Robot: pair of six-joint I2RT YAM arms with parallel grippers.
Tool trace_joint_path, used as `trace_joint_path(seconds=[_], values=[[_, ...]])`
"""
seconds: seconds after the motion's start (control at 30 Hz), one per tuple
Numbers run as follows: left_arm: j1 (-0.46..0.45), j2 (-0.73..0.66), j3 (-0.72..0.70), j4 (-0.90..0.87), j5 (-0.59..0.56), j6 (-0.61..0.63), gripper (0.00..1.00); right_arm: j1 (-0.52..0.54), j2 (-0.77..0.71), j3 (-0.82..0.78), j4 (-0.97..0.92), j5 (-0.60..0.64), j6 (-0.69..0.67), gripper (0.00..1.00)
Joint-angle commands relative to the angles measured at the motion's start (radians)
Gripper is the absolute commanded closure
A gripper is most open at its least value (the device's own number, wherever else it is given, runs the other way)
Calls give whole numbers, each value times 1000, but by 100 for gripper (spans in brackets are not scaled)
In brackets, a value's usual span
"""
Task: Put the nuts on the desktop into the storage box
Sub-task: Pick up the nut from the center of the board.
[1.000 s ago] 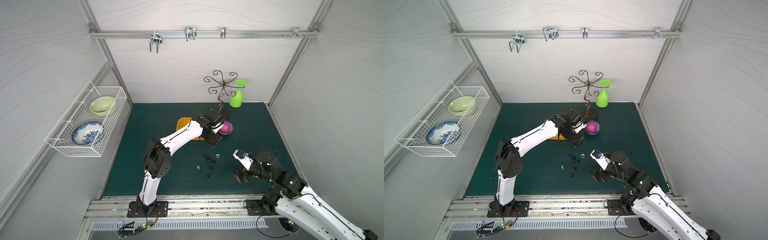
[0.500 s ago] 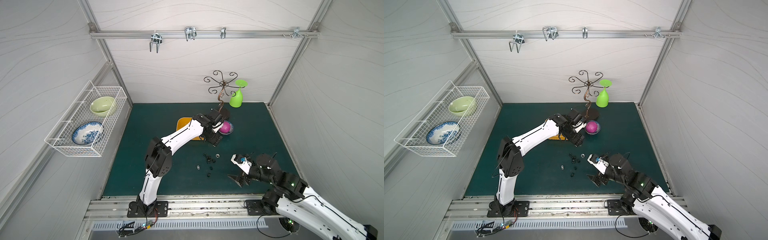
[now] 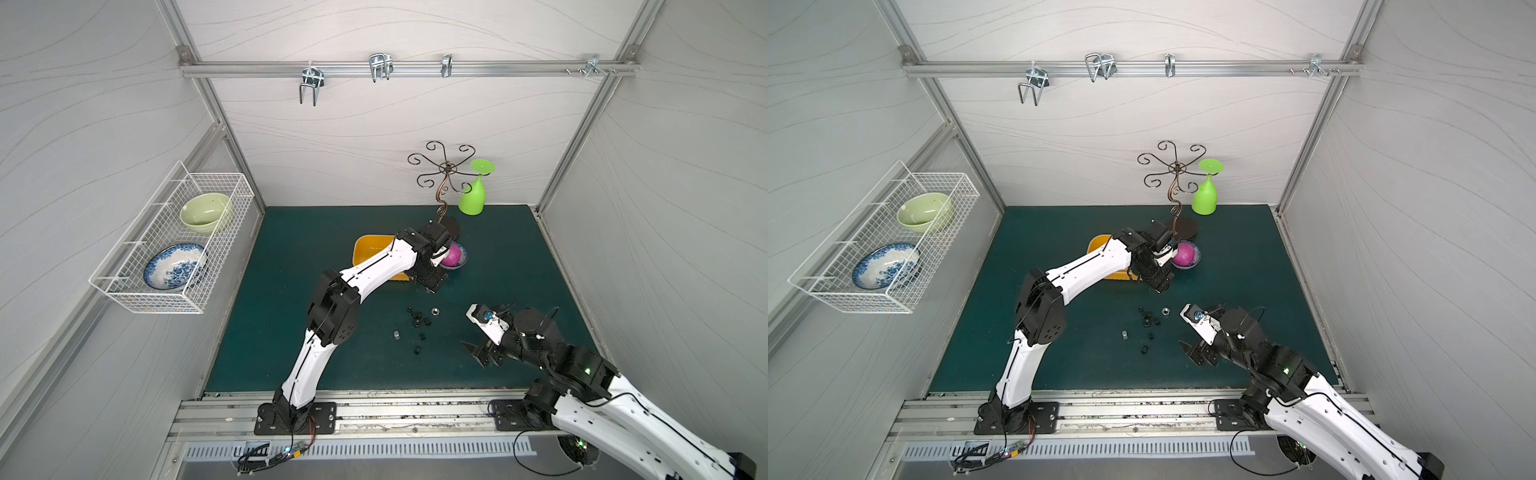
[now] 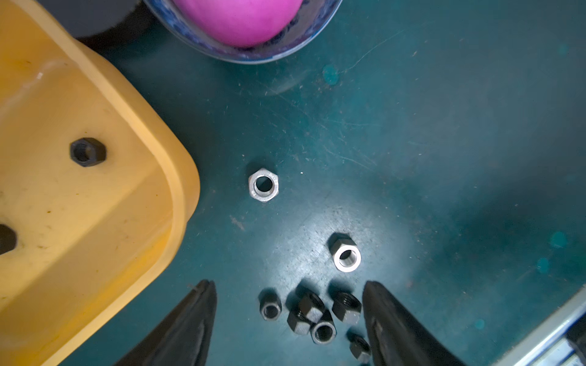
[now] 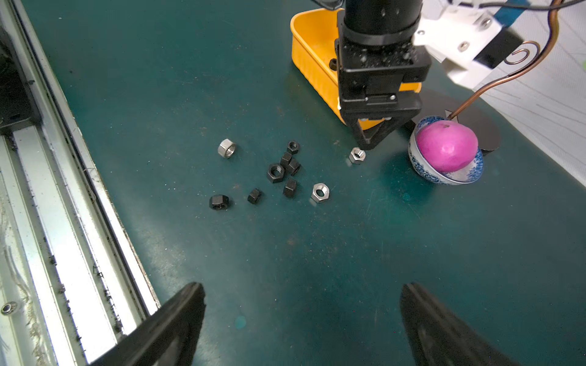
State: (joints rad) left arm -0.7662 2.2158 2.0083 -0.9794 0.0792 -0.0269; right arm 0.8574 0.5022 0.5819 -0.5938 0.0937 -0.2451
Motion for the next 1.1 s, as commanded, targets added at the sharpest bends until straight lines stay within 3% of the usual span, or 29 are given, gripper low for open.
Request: trace_joint_path(seconds=[0.0,0.23,1.07], values=[[0,36,51,22,-31,12,23,6,-4,-4,-12,20,-5,1],[-2,106,96,33,-68,22,23,6,37,-3,6,94,23,1],[-15,249,156,55,-72,41,28,8,12,-1,11,105,46,1]])
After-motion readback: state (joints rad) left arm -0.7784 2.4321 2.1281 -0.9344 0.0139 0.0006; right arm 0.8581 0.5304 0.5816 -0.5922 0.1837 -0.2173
